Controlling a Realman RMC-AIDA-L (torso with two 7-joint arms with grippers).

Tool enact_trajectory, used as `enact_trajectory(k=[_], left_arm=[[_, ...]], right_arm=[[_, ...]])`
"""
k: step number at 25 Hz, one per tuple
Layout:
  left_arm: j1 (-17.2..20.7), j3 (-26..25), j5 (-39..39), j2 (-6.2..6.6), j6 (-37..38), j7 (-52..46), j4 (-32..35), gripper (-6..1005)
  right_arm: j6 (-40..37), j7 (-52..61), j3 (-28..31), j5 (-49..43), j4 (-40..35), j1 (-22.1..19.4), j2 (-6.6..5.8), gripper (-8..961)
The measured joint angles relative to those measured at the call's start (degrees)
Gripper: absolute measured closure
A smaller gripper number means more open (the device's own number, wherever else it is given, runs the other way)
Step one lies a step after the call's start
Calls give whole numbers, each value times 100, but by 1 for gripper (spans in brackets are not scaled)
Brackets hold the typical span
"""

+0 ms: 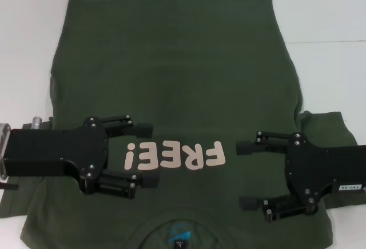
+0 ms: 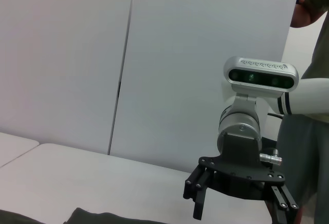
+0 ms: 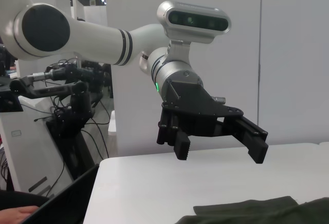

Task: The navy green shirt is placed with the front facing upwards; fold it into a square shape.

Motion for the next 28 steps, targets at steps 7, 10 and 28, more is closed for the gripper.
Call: enact_trajectory(k=[7, 10, 28], left_arm=[[10, 0, 1, -1, 26, 22, -8, 65], [47, -4, 6, -5, 7, 87, -21, 65], [128, -290, 81, -27, -118, 373, -310, 65]], right_arm=[[-9, -4, 12, 14, 13, 34, 0, 29], [-2, -4, 12, 15, 45, 54, 3, 28], [317, 2326, 1001, -94, -81, 288, -587, 27]])
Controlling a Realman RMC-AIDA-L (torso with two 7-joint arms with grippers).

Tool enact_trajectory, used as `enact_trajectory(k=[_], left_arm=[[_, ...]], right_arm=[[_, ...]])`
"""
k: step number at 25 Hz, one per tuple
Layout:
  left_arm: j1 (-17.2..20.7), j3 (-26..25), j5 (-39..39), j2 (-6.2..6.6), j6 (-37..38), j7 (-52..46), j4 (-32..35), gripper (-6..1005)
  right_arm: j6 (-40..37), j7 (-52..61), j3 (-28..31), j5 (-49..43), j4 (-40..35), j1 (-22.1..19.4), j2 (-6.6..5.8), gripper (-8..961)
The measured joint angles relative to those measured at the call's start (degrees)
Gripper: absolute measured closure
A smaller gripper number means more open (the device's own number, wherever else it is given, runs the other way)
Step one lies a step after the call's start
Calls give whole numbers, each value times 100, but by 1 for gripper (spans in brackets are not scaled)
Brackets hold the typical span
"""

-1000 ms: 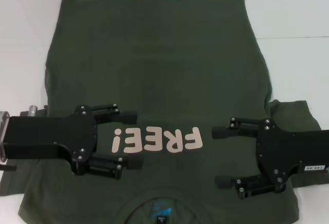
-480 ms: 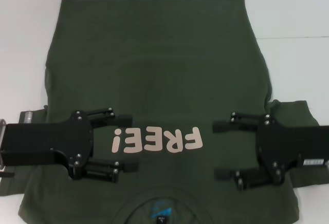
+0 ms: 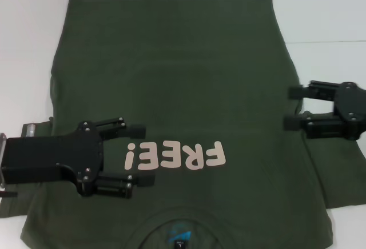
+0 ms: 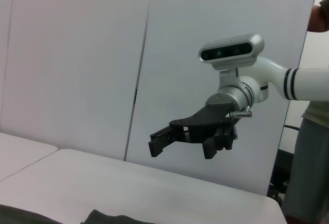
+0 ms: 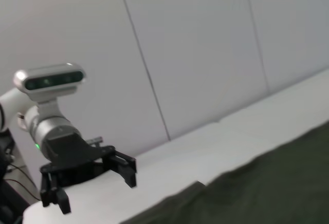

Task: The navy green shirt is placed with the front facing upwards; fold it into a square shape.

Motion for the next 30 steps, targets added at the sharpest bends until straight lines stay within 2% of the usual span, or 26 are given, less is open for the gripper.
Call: enact_trajectory(k=[9, 16, 30], left_arm=[[-40, 0, -16, -50, -142, 7, -105, 65], [-75, 9, -28, -69, -223, 4, -160, 65], [-109, 12, -28, -71, -260, -33, -161, 65]], right_arm=[[-154, 1410, 741, -924, -1222, -189, -39, 26], [-315, 2600, 1030, -1793, -1736, -196, -51, 26], [-161, 4287, 1173, -3991, -1892, 159, -195, 25]])
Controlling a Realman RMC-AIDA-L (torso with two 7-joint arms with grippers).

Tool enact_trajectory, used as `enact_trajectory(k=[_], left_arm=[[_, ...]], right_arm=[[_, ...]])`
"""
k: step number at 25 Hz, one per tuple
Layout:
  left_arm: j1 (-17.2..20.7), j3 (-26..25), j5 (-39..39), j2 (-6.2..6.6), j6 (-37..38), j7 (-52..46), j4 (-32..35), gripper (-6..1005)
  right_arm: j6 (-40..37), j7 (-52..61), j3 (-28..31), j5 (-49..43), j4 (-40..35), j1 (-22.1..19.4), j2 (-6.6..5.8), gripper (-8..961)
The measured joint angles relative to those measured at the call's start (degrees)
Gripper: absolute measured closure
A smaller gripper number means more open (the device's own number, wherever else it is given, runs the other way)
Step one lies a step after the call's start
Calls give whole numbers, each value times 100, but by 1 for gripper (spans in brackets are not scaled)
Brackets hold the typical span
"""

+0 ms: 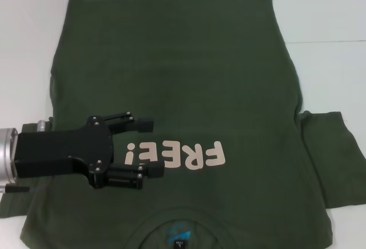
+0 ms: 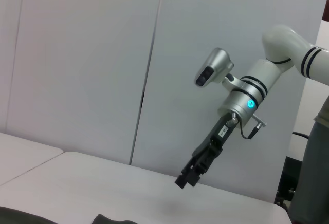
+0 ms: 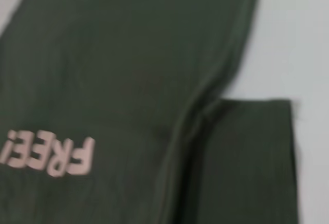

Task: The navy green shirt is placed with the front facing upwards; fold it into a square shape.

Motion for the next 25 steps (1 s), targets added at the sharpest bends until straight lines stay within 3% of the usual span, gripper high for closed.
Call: enact_trajectory(k=[10, 25], left_arm=[[16, 38, 1, -23, 10, 11, -13, 66], [53, 29, 20, -46, -3, 38, -61, 66]], right_arm=[[308, 406, -36, -1206, 553, 239, -1, 25], [685, 385, -55, -1277, 1246, 305, -4, 24]])
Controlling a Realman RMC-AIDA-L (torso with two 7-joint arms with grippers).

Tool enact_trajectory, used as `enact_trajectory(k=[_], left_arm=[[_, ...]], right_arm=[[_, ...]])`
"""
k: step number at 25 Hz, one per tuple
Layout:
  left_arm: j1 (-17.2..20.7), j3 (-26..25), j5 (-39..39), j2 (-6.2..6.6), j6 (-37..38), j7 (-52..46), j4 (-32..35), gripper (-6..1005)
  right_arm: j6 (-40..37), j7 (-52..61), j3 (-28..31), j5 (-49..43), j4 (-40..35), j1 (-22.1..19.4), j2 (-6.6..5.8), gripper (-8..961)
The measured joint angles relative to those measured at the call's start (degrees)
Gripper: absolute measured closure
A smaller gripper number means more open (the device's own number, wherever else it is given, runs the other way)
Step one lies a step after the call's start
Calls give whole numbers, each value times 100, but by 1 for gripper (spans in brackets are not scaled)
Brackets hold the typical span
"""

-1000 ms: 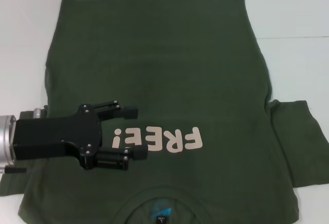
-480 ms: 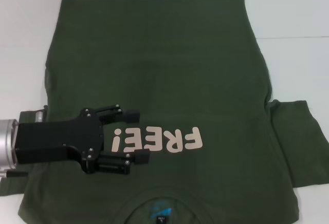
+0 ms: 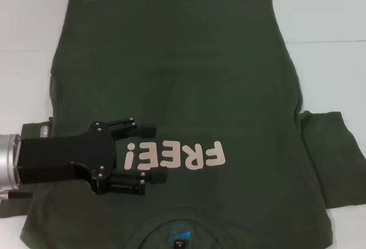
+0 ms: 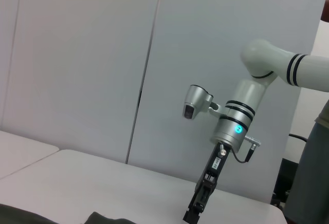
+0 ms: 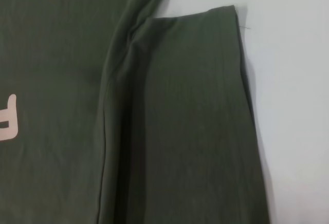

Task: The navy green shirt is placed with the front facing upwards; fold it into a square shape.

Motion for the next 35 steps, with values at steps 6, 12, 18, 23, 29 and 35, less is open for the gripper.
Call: enact_trajectory(k=[6, 12, 18, 23, 29, 35], left_arm=[[5, -17, 3, 1, 0, 2, -1, 66], [13, -31, 7, 2, 1, 4, -1, 66], [25, -33, 11, 2, -19, 4, -1, 66], [24, -33, 12, 2, -24, 4, -1, 66], [12, -10, 6, 2, -65, 4, -1, 66], [4, 6, -5, 2, -87, 4, -13, 66]], right_arm=[[139, -8, -6, -14, 55, 53, 13, 24], [285, -32, -7, -19, 263, 68, 22, 24], [406, -51, -7, -14, 424, 76, 25, 24], [457, -58, -7, -15, 427, 76, 47, 23], [509, -58, -7, 0, 429, 71, 68, 23], [540, -58, -7, 8, 480, 99, 76, 23]])
